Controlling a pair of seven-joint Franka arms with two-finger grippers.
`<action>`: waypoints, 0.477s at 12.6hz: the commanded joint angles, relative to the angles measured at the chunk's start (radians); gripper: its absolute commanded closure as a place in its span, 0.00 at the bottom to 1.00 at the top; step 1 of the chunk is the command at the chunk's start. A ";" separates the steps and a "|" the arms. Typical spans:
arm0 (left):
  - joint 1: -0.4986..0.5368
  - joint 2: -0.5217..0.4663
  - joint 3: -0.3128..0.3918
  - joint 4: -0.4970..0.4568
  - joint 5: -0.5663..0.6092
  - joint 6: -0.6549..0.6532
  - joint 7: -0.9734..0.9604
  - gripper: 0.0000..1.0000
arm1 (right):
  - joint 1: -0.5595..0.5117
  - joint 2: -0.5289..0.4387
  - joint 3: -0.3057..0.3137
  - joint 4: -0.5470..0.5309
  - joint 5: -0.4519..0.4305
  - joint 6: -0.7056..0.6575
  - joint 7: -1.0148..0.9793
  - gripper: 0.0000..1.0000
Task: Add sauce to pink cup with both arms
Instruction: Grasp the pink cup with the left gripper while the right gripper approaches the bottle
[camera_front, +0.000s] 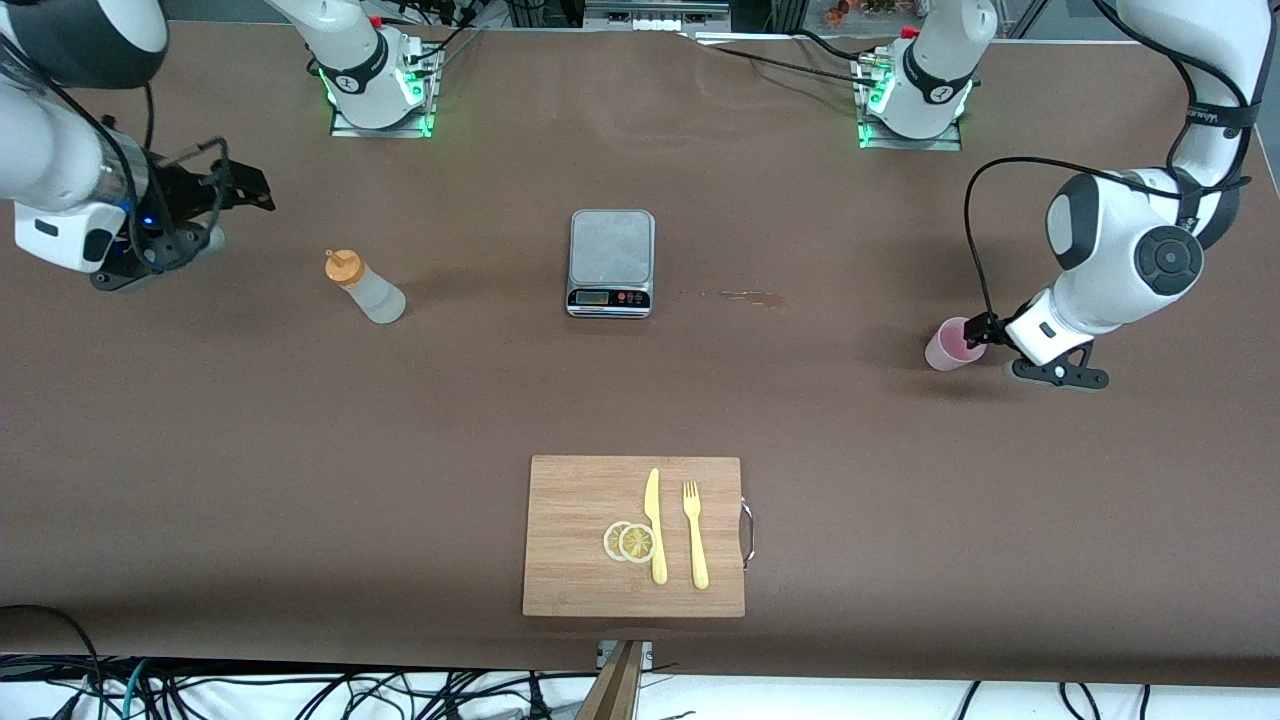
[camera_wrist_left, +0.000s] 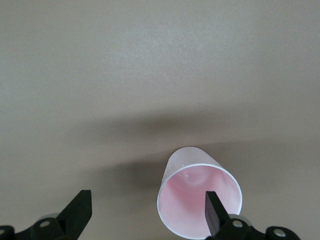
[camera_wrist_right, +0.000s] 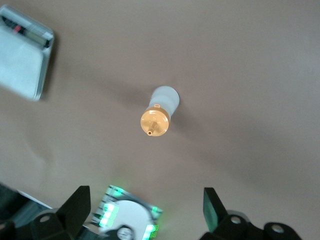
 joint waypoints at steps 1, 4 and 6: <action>0.008 0.003 -0.004 -0.018 -0.025 0.034 0.030 0.01 | -0.010 0.005 -0.042 0.018 0.034 0.006 -0.327 0.00; 0.014 0.020 -0.004 -0.019 -0.025 0.061 0.032 0.02 | -0.021 0.049 -0.130 0.013 0.164 0.015 -0.639 0.00; 0.014 0.033 -0.004 -0.019 -0.025 0.076 0.032 0.02 | -0.041 0.111 -0.197 0.015 0.267 0.005 -0.858 0.00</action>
